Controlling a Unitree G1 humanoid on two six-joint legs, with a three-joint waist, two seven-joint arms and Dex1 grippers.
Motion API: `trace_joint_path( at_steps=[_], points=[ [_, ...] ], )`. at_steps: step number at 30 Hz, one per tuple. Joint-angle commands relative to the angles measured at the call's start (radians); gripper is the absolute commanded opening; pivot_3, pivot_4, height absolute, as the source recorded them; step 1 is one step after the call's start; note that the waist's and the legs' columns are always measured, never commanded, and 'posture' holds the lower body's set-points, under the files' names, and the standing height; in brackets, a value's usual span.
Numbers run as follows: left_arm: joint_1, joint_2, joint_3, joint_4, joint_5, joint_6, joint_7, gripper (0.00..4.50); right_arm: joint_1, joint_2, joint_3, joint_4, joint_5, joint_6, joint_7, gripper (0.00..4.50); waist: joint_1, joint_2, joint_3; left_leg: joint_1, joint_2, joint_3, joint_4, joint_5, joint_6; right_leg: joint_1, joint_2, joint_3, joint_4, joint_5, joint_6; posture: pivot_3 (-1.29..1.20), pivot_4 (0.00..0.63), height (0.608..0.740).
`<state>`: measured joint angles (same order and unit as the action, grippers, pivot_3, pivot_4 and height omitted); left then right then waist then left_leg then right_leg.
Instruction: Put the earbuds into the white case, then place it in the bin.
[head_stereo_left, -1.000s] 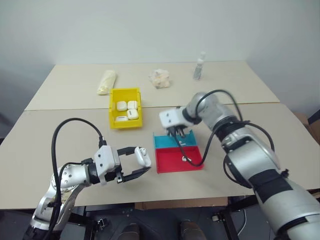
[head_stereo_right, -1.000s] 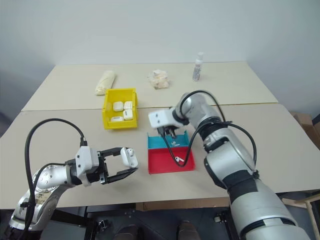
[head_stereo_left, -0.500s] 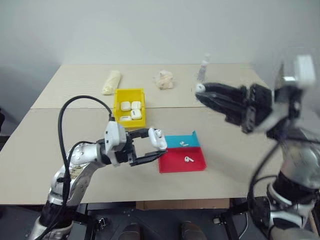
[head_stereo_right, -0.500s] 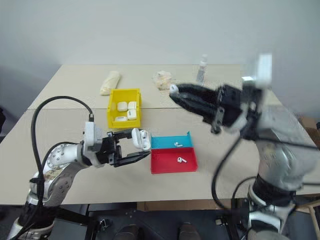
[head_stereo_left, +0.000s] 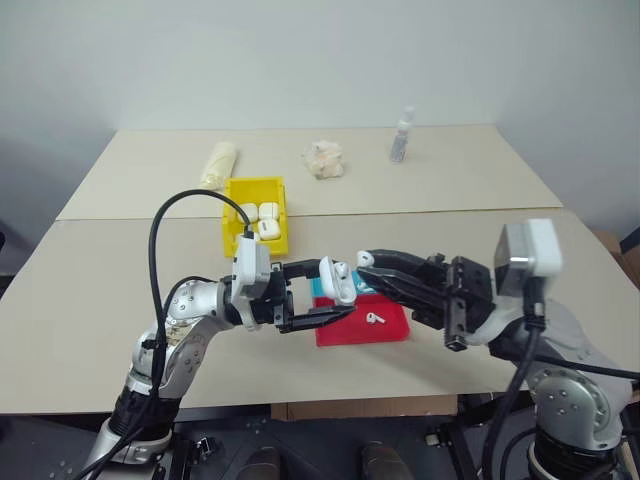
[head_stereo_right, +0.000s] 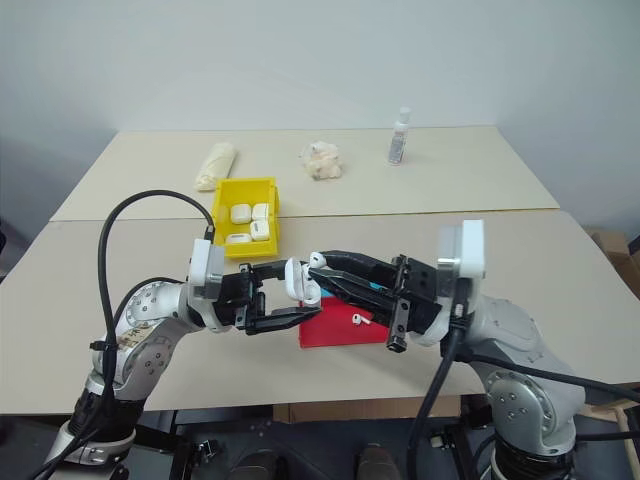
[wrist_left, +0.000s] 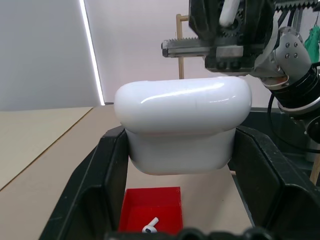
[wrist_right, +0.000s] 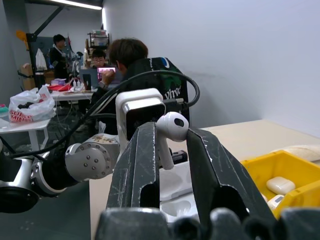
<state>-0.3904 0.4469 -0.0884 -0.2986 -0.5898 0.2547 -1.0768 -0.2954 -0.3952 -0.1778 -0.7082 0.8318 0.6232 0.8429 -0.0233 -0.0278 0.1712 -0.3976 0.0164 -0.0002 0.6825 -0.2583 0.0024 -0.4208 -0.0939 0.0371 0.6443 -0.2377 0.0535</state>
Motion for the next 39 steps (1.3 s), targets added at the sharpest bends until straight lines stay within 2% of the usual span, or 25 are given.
trace_joint_path(
  at_steps=[1, 18, 24, 29, 33, 37, 39],
  points=[
    [0.002, -0.011, 0.014, -0.038, -0.004, -0.027, 0.017, 2.80, -0.001, -0.014, 0.041, 0.003, -0.023, -0.058, -0.001, 0.64, 0.001, 0.000, 0.000, 0.000, 0.000, 0.000, 0.000, 0.000, 0.000, 0.000, 0.000, 0.000, 0.000, 0.000, 0.000, 0.00, 0.150, 0.740],
    [0.024, -0.013, 0.022, -0.058, 0.007, -0.047, 0.048, 2.80, 0.019, -0.081, 0.137, 0.085, -0.082, -0.142, 0.034, 0.64, 0.006, 0.000, 0.000, 0.000, 0.000, 0.000, 0.000, 0.000, 0.000, 0.000, 0.000, 0.000, -0.001, 0.000, 0.000, 0.00, 0.150, 0.740],
    [0.018, -0.007, 0.019, -0.053, 0.012, -0.042, 0.043, 2.80, 0.025, -0.106, 0.154, 0.070, -0.109, -0.154, 0.025, 2.57, 0.006, 0.000, 0.000, 0.000, 0.000, 0.000, 0.000, 0.000, 0.000, 0.000, 0.000, 0.000, 0.000, 0.000, 0.000, 0.00, 0.150, 0.740],
    [0.009, 0.000, 0.010, -0.019, 0.033, -0.061, 0.018, 2.80, 0.041, -0.159, 0.088, 0.049, -0.078, -0.170, 0.037, 2.57, 0.009, 0.000, 0.000, 0.000, 0.000, 0.000, 0.000, 0.000, 0.000, 0.000, 0.000, 0.000, -0.001, 0.000, 0.000, 0.00, 0.150, 0.740],
    [-0.021, 0.011, -0.016, 0.040, 0.081, -0.078, -0.015, 2.80, 0.017, -0.231, 0.010, 0.022, 0.011, -0.143, 0.058, 2.57, 0.010, 0.000, 0.000, 0.000, 0.000, 0.000, 0.001, 0.000, 0.000, 0.001, 0.000, 0.000, -0.001, 0.000, 0.000, 0.00, 0.150, 0.740],
    [-0.074, 0.012, -0.084, 0.120, 0.197, -0.131, -0.020, 2.80, -0.106, -0.315, 0.017, 0.020, 0.060, -0.066, 0.015, 2.57, 0.008, 0.000, 0.000, 0.000, 0.000, 0.001, 0.001, 0.000, 0.000, 0.001, 0.000, 0.000, -0.001, 0.000, 0.000, 0.00, 0.150, 0.740],
    [-0.102, -0.005, -0.099, 0.128, 0.213, -0.119, 0.002, 2.80, -0.191, -0.351, 0.060, 0.027, 0.043, 0.008, -0.046, 2.20, 0.007, 0.000, 0.000, 0.000, 0.000, 0.000, 0.001, 0.000, 0.000, 0.001, 0.000, 0.000, -0.001, 0.000, 0.000, 0.00, 0.150, 0.740]
  ],
)
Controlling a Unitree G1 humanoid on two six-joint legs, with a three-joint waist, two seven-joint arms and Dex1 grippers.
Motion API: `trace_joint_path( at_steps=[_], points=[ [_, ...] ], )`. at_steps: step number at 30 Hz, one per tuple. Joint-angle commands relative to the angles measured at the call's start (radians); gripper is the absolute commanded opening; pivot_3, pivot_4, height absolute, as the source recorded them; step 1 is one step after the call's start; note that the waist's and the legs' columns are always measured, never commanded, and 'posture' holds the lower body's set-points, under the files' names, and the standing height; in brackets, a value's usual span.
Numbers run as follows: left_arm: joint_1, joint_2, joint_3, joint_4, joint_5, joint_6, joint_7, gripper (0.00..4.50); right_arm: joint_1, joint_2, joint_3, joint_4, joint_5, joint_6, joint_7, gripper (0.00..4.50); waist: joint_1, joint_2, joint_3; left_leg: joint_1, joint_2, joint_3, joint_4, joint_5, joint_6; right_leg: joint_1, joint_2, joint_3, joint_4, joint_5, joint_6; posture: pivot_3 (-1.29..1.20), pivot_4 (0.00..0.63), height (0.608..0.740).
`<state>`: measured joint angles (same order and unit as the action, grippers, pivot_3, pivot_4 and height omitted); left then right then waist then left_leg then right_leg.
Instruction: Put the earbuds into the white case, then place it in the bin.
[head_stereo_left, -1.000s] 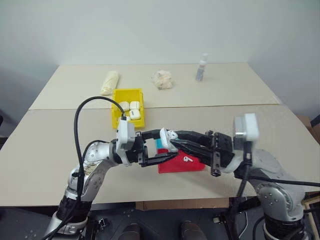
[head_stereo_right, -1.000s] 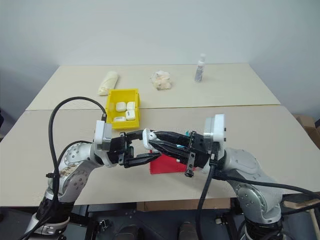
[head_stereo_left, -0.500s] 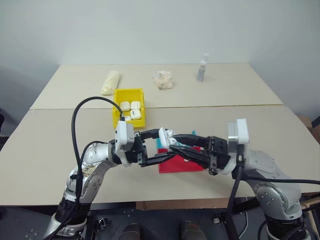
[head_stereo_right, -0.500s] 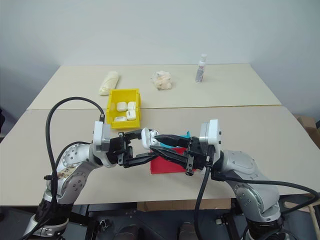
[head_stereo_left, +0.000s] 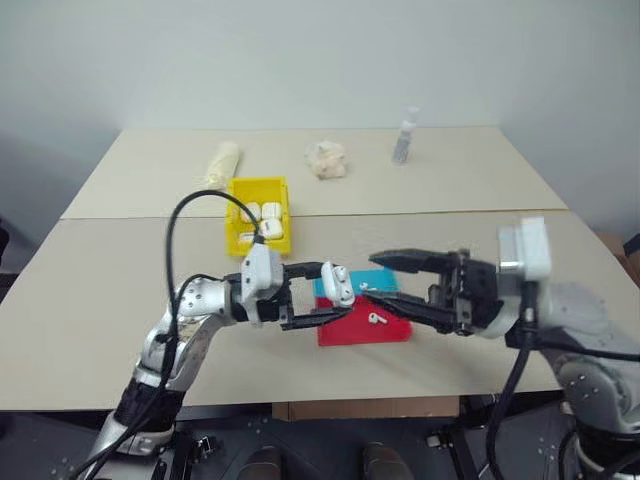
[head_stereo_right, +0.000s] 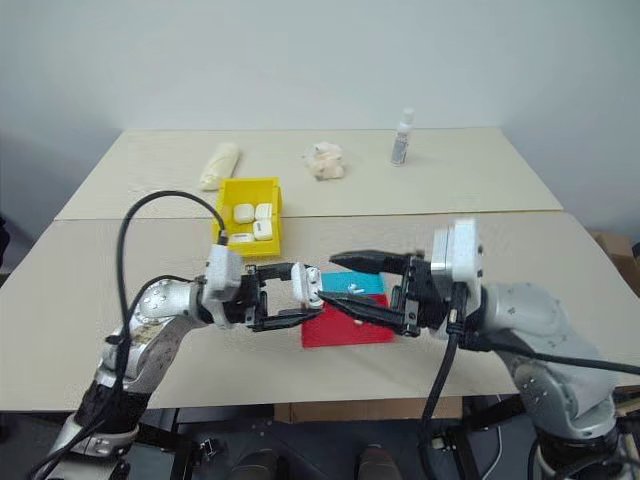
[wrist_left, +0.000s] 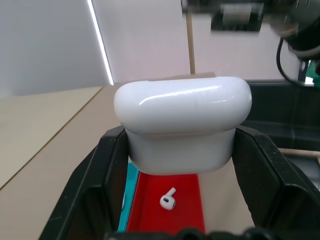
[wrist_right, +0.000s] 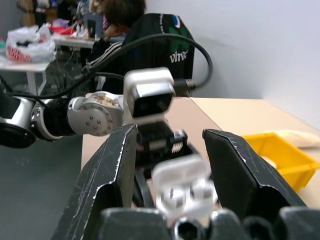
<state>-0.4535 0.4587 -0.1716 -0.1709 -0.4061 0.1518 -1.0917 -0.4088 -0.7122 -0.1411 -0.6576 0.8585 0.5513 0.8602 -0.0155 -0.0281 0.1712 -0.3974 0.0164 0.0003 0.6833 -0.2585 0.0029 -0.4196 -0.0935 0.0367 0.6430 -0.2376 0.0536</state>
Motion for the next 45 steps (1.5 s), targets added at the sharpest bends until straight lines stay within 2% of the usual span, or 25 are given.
trace_joint_path(
  at_steps=[1, 6, 12, 15, 21, 28, 33, 36, 39, 41, 43, 44, 45],
  points=[
    [-0.049, -0.029, -0.018, 0.001, 0.028, -0.017, 0.021, 2.80, -0.113, -0.052, 0.052, -0.032, -0.007, 0.102, -0.078, 1.92, 0.000, 0.000, 0.000, 0.000, 0.000, 0.000, 0.000, 0.000, 0.000, -0.001, 0.000, 0.000, 0.000, 0.000, 0.000, 0.00, 0.150, 0.740],
    [-0.075, -0.061, -0.026, -0.009, 0.035, -0.002, 0.046, 2.80, -0.175, -0.107, 0.174, -0.079, -0.129, 0.146, -0.115, 0.22, 0.002, 0.000, 0.000, -0.003, 0.000, 0.000, 0.001, 0.000, 0.000, -0.002, 0.000, -0.001, -0.001, 0.000, 0.000, 0.00, 0.150, 0.740],
    [-0.082, -0.076, -0.027, -0.012, 0.046, -0.001, 0.059, 2.80, -0.170, -0.125, 0.273, -0.108, -0.270, 0.124, -0.123, 0.22, 0.003, 0.000, 0.000, -0.003, 0.000, 0.000, 0.003, 0.000, 0.001, -0.002, -0.001, -0.001, 0.000, 0.000, 0.000, 0.00, 0.150, 0.740],
    [-0.081, -0.079, -0.027, -0.007, 0.048, -0.007, 0.059, 2.80, -0.171, -0.108, 0.283, -0.106, -0.293, 0.120, -0.126, 0.22, 0.003, 0.000, 0.000, -0.003, 0.000, 0.000, 0.003, 0.000, 0.001, -0.002, -0.001, -0.001, 0.000, 0.000, 0.000, 0.00, 0.150, 0.740],
    [-0.074, -0.075, -0.013, -0.011, 0.034, -0.018, 0.048, 2.80, -0.153, -0.143, 0.311, -0.090, -0.395, 0.124, -0.117, 0.22, 0.003, 0.000, 0.000, -0.003, 0.000, 0.000, 0.003, 0.000, 0.001, -0.002, -0.001, -0.001, 0.000, 0.000, 0.000, 0.00, 0.150, 0.740],
    [-0.064, -0.074, 0.002, -0.013, 0.023, -0.025, 0.051, 2.80, -0.104, -0.168, 0.235, -0.094, -0.394, 0.101, -0.095, 0.22, 0.003, 0.000, 0.000, -0.003, 0.000, 0.000, 0.003, 0.000, 0.001, -0.002, -0.001, -0.001, 0.000, 0.000, 0.000, 0.00, 0.150, 0.740],
    [-0.059, -0.076, 0.008, -0.004, 0.027, -0.028, 0.059, 2.80, -0.152, -0.084, 0.096, -0.118, -0.248, 0.109, -0.135, 0.22, 0.000, 0.000, 0.000, -0.003, 0.000, 0.000, 0.003, 0.000, 0.001, -0.002, -0.001, 0.000, 0.000, 0.000, 0.000, 0.00, 0.150, 0.740],
    [-0.053, -0.083, 0.022, 0.005, 0.038, -0.048, 0.082, 2.80, -0.172, -0.069, 0.036, -0.127, -0.193, 0.119, -0.153, 0.22, 0.002, 0.000, 0.000, -0.003, 0.000, -0.001, 0.003, 0.000, 0.001, -0.002, -0.001, 0.000, 0.000, 0.000, 0.000, 0.00, 0.150, 0.740],
    [-0.081, -0.128, 0.066, 0.071, 0.097, -0.132, 0.193, 2.80, -0.144, -0.084, 0.003, -0.122, -0.203, 0.122, -0.180, 0.22, 0.005, 0.000, 0.000, -0.003, 0.000, -0.001, 0.003, 0.000, 0.001, -0.001, -0.001, -0.001, 0.000, 0.000, 0.000, 0.00, 0.150, 0.740],
    [-0.139, -0.157, 0.086, 0.123, 0.179, -0.126, 0.330, 2.80, -0.104, -0.085, -0.001, -0.110, -0.232, 0.129, -0.211, 0.22, 0.013, -0.001, 0.000, -0.003, 0.000, -0.001, 0.003, 0.000, 0.001, -0.001, -0.001, -0.001, 0.000, 0.000, 0.001, 0.00, 0.150, 0.740],
    [-0.238, -0.197, 0.112, 0.200, 0.273, -0.060, 0.530, 2.80, -0.074, -0.081, 0.001, -0.103, -0.246, 0.132, -0.236, 0.22, 0.019, -0.001, 0.000, -0.004, -0.001, -0.001, 0.005, 0.000, 0.001, -0.001, -0.001, -0.001, 0.000, 0.001, 0.001, 0.00, 0.150, 0.740],
    [-0.294, -0.217, 0.130, 0.276, 0.331, -0.089, 0.646, 2.80, -0.058, -0.077, 0.003, -0.107, -0.248, 0.135, -0.246, 0.22, 0.021, -0.001, 0.000, -0.005, -0.001, -0.001, 0.007, -0.001, 0.001, -0.001, -0.001, -0.002, 0.000, 0.001, 0.002, 0.00, 0.150, 0.740],
    [-0.356, -0.229, 0.146, 0.353, 0.392, -0.026, 0.777, 2.80, -0.043, -0.072, 0.009, -0.109, -0.249, 0.140, -0.255, 0.22, 0.024, -0.001, 0.000, -0.007, -0.001, -0.001, 0.010, -0.001, 0.002, -0.002, -0.001, -0.002, 0.001, 0.002, 0.003, 0.00, 0.150, 0.740]
  ],
)
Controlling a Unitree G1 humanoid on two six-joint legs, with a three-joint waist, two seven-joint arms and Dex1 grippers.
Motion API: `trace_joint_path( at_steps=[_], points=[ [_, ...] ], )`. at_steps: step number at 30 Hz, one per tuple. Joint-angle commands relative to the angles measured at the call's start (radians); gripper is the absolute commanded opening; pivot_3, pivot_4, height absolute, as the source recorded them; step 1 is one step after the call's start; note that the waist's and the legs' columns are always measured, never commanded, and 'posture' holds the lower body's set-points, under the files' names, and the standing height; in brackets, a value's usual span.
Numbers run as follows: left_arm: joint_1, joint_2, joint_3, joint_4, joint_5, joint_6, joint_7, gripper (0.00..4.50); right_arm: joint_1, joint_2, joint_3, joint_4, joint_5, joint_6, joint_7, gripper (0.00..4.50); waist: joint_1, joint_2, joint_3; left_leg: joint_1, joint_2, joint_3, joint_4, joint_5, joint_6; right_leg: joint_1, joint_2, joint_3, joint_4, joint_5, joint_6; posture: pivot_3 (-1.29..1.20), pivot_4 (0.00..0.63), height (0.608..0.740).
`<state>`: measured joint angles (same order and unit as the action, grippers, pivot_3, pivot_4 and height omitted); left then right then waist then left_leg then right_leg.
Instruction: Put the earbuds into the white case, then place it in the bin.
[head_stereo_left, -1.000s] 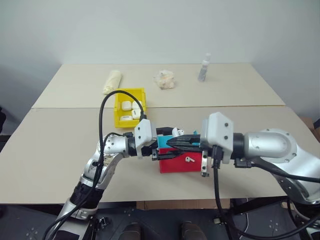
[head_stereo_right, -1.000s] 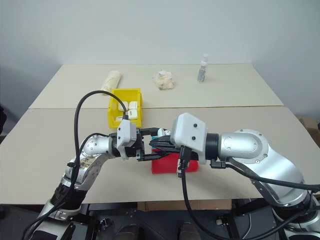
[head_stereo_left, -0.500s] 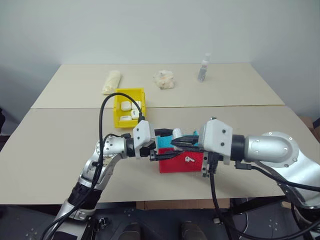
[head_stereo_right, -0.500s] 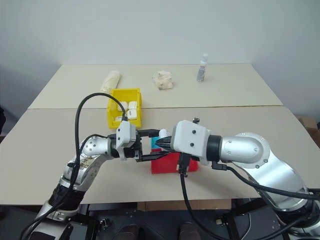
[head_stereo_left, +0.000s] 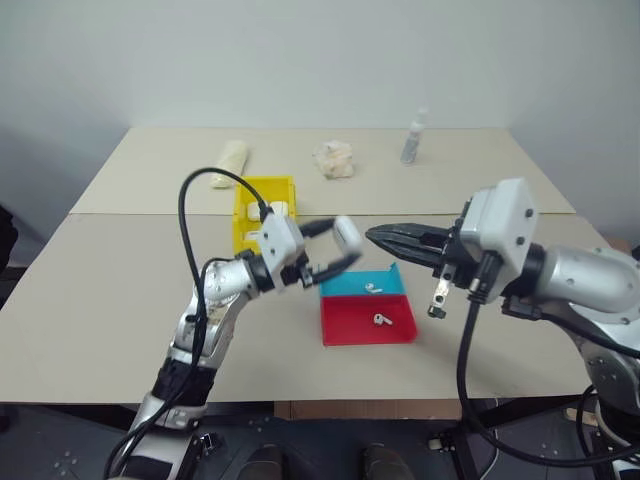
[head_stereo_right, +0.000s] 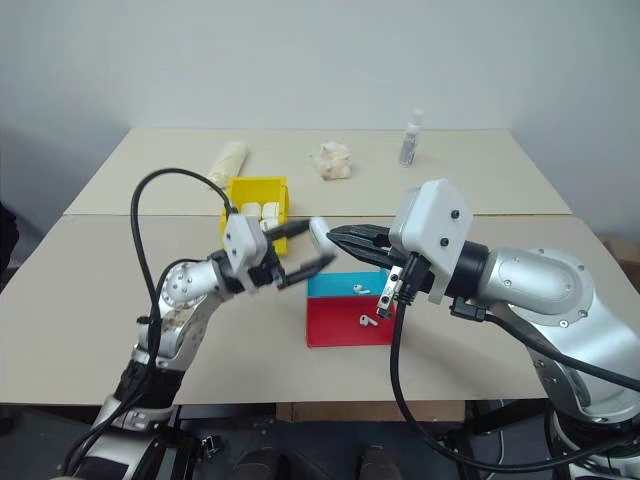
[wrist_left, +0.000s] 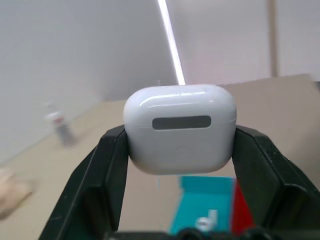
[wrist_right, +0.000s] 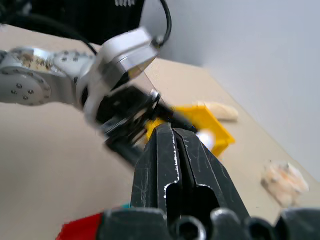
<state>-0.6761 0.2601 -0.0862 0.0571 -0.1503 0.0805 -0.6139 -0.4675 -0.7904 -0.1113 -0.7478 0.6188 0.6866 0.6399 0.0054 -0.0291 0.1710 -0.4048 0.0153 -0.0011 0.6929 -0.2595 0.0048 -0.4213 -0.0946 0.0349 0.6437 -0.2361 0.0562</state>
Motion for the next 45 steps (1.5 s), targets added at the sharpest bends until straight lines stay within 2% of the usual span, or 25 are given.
trace_joint_path(
  at_steps=[1, 5, 7, 9, 14, 17, 19, 24, 29, 32, 35, 40, 45],
  points=[
    [-0.170, -0.039, 0.072, 0.186, 0.179, 0.076, 0.392, 2.80, 0.030, 0.011, -0.013, -0.018, -0.011, 0.009, -0.043, 0.22, 0.005, 0.000, 0.000, 0.000, 0.000, 0.000, 0.001, 0.000, 0.000, 0.001, 0.000, 0.000, 0.000, 0.000, 0.001, 0.00, 0.150, 0.740],
    [-0.260, -0.052, 0.067, 0.384, 0.272, 0.172, 0.569, 2.80, 0.055, 0.011, 0.023, 0.007, -0.035, 0.022, -0.054, 0.22, -0.005, 0.000, -0.001, 0.000, 0.000, 0.001, 0.001, -0.002, 0.003, 0.000, 0.000, 0.001, -0.001, 0.001, 0.002, 0.00, 0.150, 0.740],
    [-0.301, -0.055, 0.071, 0.499, 0.296, 0.140, 0.637, 2.80, 0.064, 0.003, 0.038, 0.021, -0.054, 0.020, -0.049, 0.22, -0.005, -0.001, 0.000, -0.001, 0.000, 0.001, 0.001, -0.002, 0.003, 0.000, 0.000, 0.001, 0.001, 0.001, 0.002, 0.00, 0.150, 0.740],
    [-0.325, -0.048, 0.066, 0.581, 0.301, 0.095, 0.637, 2.80, 0.070, 0.002, 0.043, 0.026, -0.063, 0.022, -0.049, 0.22, -0.005, -0.001, 0.000, -0.002, 0.000, 0.001, 0.002, -0.002, 0.003, -0.001, 0.000, 0.000, 0.000, 0.001, 0.002, 0.00, 0.150, 0.740],
    [-0.352, -0.054, 0.063, 0.674, 0.276, 0.051, 0.582, 4.42, 0.082, 0.008, 0.047, 0.016, -0.073, 0.039, -0.066, 0.17, -0.001, -0.001, 0.000, -0.003, 0.000, 0.001, 0.002, -0.001, 0.003, -0.001, 0.000, 0.000, -0.002, 0.001, 0.002, 0.00, 0.150, 0.740],
    [-0.352, -0.057, 0.050, 0.687, 0.287, 0.012, 0.583, 4.47, 0.092, 0.006, 0.043, 0.002, -0.077, 0.050, -0.072, 0.17, 0.003, -0.001, 0.000, -0.003, -0.001, 0.001, 0.002, -0.001, 0.002, -0.001, -0.001, 0.000, -0.001, 0.001, 0.002, 0.00, 0.150, 0.740],
    [-0.328, -0.051, 0.046, 0.647, 0.270, -0.043, 0.532, 4.47, 0.101, 0.001, 0.036, -0.006, -0.078, 0.055, -0.073, 0.17, 0.003, -0.001, 0.000, -0.003, -0.001, 0.001, 0.001, -0.001, 0.002, -0.001, -0.001, 0.000, -0.001, 0.001, 0.002, 0.00, 0.150, 0.740],
    [-0.174, 0.015, 0.093, 0.372, 0.002, -0.020, 0.075, 4.47, 0.169, -0.059, -0.027, -0.028, -0.070, 0.047, -0.021, 0.17, -0.005, -0.001, 0.000, -0.003, 0.000, 0.001, 0.001, -0.001, 0.002, -0.001, 0.000, 0.000, 0.002, 0.001, 0.002, 0.00, 0.150, 0.740],
    [0.007, 0.179, 0.079, 0.040, -0.135, 0.122, -0.192, 4.47, 0.349, -0.164, -0.219, -0.002, -0.055, -0.086, 0.199, 0.17, -0.012, -0.001, 0.000, -0.002, 0.000, 0.001, 0.001, -0.001, 0.002, -0.001, 0.000, 0.000, 0.001, 0.001, 0.002, 0.00, 0.150, 0.740],
    [0.092, 0.276, 0.109, -0.109, -0.237, 0.176, -0.319, 4.47, 0.424, -0.202, -0.341, 0.061, -0.048, -0.166, 0.338, 0.17, -0.012, -0.001, 0.000, 0.000, 0.001, 0.001, 0.001, -0.001, 0.002, 0.001, 0.000, 0.001, -0.002, 0.001, 0.002, 0.00, 0.150, 0.740],
    [0.195, 0.414, 0.163, -0.233, -0.333, 0.215, -0.464, 4.47, 0.475, -0.263, -0.468, 0.186, -0.065, -0.250, 0.498, 0.17, -0.015, 0.000, -0.001, 0.001, 0.001, 0.001, 0.001, -0.001, 0.002, 0.002, 0.000, 0.001, -0.002, 0.001, 0.002, 0.00, 0.150, 0.740],
    [0.295, 0.550, 0.235, -0.313, -0.406, 0.257, -0.546, 4.47, 0.521, -0.331, -0.573, 0.343, -0.104, -0.363, 0.662, 0.17, -0.017, 0.000, -0.001, 0.003, 0.002, 0.002, 0.001, -0.001, 0.002, 0.003, 0.001, 0.001, -0.002, 0.001, 0.002, 0.00, 0.150, 0.740],
    [0.327, 0.586, 0.273, -0.325, -0.413, 0.267, -0.532, 4.47, 0.529, -0.353, -0.595, 0.405, -0.118, -0.415, 0.726, 0.17, -0.016, 0.000, -0.001, 0.006, 0.002, 0.003, 0.001, -0.002, 0.002, 0.006, 0.001, 0.002, -0.003, 0.001, 0.002, 0.00, 0.150, 0.740]
  ],
)
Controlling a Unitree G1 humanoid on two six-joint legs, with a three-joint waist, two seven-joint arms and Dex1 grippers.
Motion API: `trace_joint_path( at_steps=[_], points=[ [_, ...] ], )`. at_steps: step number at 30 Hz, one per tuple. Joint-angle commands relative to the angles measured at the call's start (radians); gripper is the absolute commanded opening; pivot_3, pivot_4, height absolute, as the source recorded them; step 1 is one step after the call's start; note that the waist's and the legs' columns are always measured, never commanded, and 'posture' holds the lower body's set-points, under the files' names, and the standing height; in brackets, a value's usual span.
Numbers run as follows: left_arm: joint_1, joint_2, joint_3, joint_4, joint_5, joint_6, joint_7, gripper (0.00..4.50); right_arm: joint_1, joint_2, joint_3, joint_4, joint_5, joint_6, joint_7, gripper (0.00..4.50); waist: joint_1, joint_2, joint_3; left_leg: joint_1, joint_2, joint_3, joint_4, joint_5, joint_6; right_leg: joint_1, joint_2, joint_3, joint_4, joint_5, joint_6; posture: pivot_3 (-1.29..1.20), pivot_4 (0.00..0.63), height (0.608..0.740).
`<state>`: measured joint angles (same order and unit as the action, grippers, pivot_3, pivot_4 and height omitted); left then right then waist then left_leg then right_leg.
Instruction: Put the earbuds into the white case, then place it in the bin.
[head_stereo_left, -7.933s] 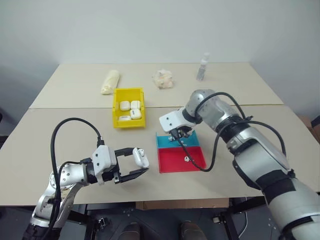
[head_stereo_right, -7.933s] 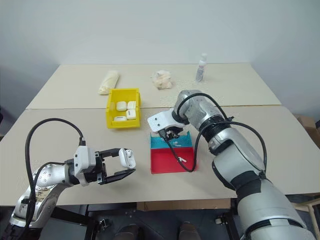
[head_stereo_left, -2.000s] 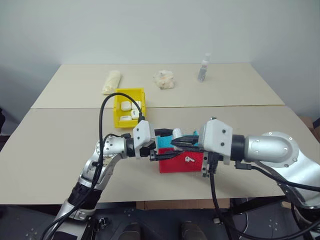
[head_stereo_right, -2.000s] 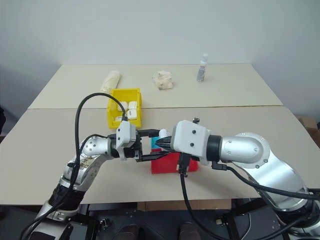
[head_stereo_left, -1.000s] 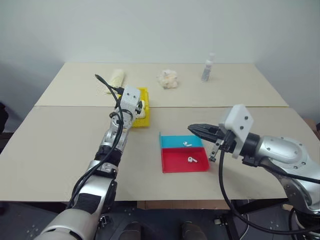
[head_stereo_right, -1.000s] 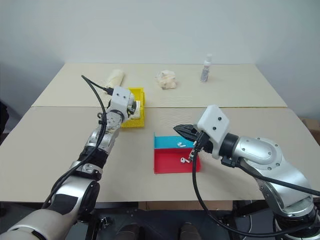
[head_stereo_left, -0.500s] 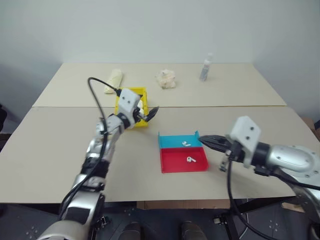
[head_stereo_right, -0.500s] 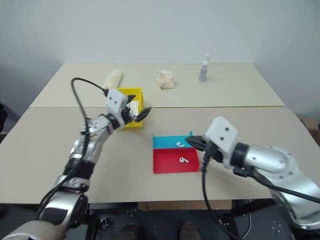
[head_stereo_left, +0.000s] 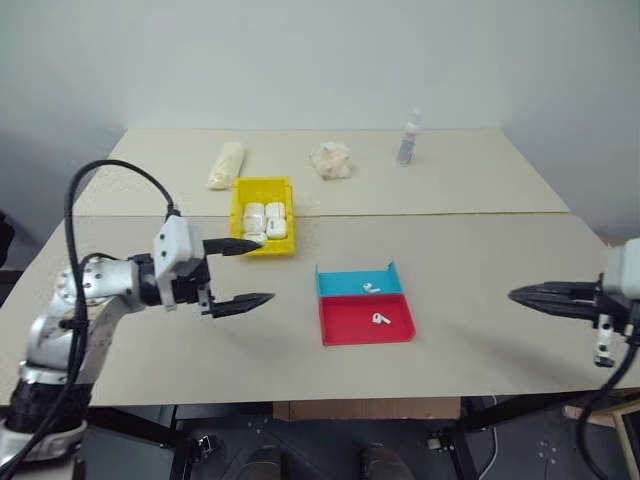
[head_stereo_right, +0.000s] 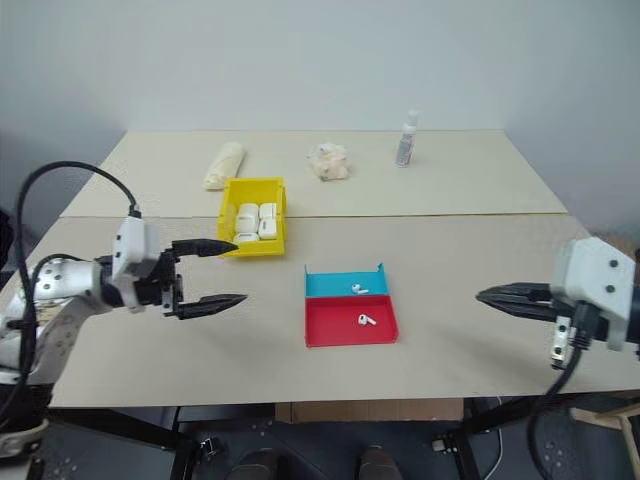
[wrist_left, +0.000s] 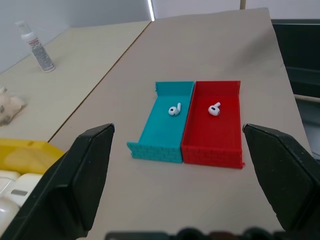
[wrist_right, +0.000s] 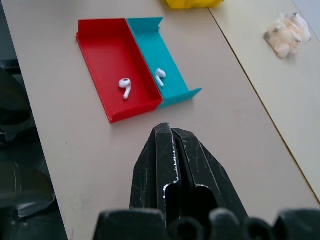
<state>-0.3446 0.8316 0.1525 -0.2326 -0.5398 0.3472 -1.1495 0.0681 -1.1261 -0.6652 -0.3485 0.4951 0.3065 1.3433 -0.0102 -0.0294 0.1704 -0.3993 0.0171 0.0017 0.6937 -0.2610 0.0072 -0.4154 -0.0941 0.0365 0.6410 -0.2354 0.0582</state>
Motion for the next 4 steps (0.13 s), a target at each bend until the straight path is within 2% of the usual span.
trace_joint_path(
  at_steps=[1, 4],
  points=[
    [-0.004, 0.013, 0.037, -0.037, -0.028, 0.003, 0.005, 4.47, -0.010, -0.015, -0.033, 0.005, 0.004, -0.037, 0.019, 0.17, 0.000, 0.000, 0.000, 0.000, 0.000, 0.000, 0.000, 0.000, 0.000, 0.000, 0.000, 0.000, 0.000, 0.000, 0.000, 0.00, 0.150, 0.740],
    [0.007, 0.008, 0.034, -0.044, -0.036, -0.023, -0.020, 4.47, -0.015, -0.008, -0.007, -0.005, -0.002, -0.041, 0.005, 0.17, -0.001, 0.000, 0.000, 0.000, 0.000, 0.000, 0.000, 0.000, 0.000, 0.000, 0.000, 0.000, 0.000, 0.000, 0.000, 0.00, 0.150, 0.740]
  ],
)
